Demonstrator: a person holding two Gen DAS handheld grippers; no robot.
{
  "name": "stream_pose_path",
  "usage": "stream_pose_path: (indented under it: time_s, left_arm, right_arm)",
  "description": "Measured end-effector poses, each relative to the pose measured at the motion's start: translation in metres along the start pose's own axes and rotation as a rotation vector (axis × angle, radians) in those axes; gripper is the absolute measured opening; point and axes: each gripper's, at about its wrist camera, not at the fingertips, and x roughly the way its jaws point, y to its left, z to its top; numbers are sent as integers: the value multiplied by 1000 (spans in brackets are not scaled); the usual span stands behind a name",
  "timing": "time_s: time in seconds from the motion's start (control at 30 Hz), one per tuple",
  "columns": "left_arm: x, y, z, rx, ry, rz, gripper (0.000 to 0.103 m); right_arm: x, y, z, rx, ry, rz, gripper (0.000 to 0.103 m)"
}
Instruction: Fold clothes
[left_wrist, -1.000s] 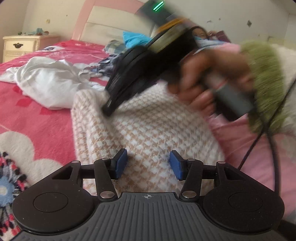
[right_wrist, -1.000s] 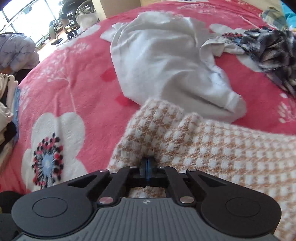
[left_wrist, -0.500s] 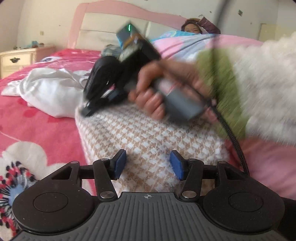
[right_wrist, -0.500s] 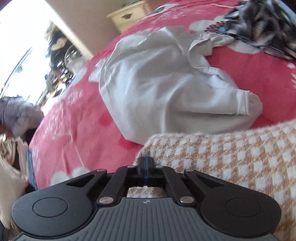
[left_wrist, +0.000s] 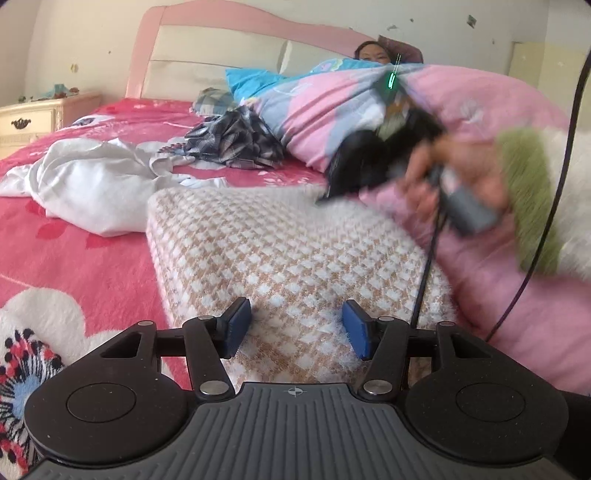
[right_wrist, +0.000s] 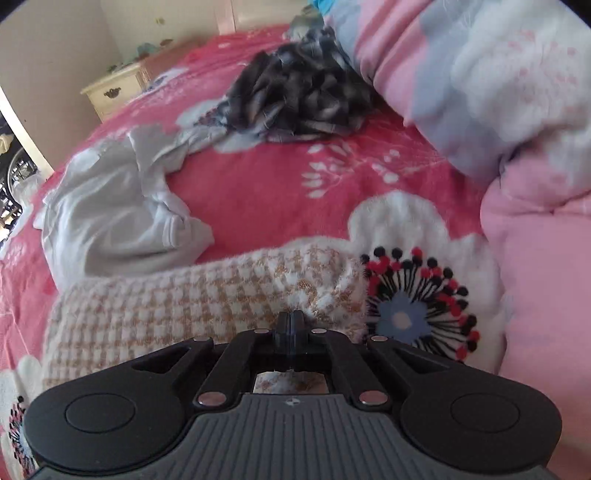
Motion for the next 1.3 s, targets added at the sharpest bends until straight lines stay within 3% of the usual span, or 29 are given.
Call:
stream_pose_path:
  time_s: [0.13, 0.2, 0.27, 0.33, 0.4, 0.53, 0.67, 0.73, 0.8, 0.83, 0.9, 0.97, 1.0, 1.07, 1.13, 1.2, 1.3]
  left_arm:
    - [-1, 2, 3, -21, 19, 7, 56]
    - [-6, 4, 7, -47, 39, 6, 56]
    - [-10, 7, 7, -75, 53, 7, 56]
    - [-11, 7, 8, -91, 71, 18, 57]
    - [-8, 4, 12, -107, 94, 33, 57]
    - [-13, -2, 23, -153, 146, 75, 57]
    - [-37, 0, 36, -143, 166, 109, 57]
    - [-57, 5, 47, -159, 136, 139, 57]
    - [-67, 9, 59, -196, 101, 154, 57]
    - [-61, 7, 65, -193, 102, 164, 57]
    - [-49, 1, 76, -184, 105, 183, 56]
    - [-25, -16, 76, -167, 119, 161, 56]
    - [-12, -23, 71, -153, 152, 144, 56]
    - [20, -35, 47, -118, 262, 193, 58]
    - [19, -43, 37, -104, 214, 230, 59]
    - [11, -42, 43, -133, 229, 234, 59]
    - [-13, -40, 46, -119, 206, 249, 58]
  right_arm:
    - [-33, -4, 16, 90, -90, 102, 5]
    - [-41, -10, 23, 110, -168, 112, 15]
    - [-14, -19, 23, 135, -130, 104, 19]
    - [23, -23, 15, 104, -49, 111, 14]
    - [31, -18, 14, 45, -47, 105, 15]
    - [-17, -22, 33, 34, -94, 135, 16]
    - [-90, -49, 33, 38, -168, 231, 20]
    - [-113, -53, 24, -15, -127, 321, 21]
    - [-112, -45, 9, -82, -13, 412, 21]
    - [-104, -36, -4, -125, 47, 415, 21]
    - [-80, -16, -35, -227, 123, 330, 21]
    - [-52, -5, -66, -287, 126, 250, 20]
    - [-48, -5, -70, -275, 124, 237, 20]
    - [-57, -11, -61, -195, 127, 240, 20]
    - [-81, -20, -52, -139, 91, 250, 23]
    - [-112, -24, -51, -131, 44, 298, 23]
    - [-129, -14, -67, -139, 76, 394, 23]
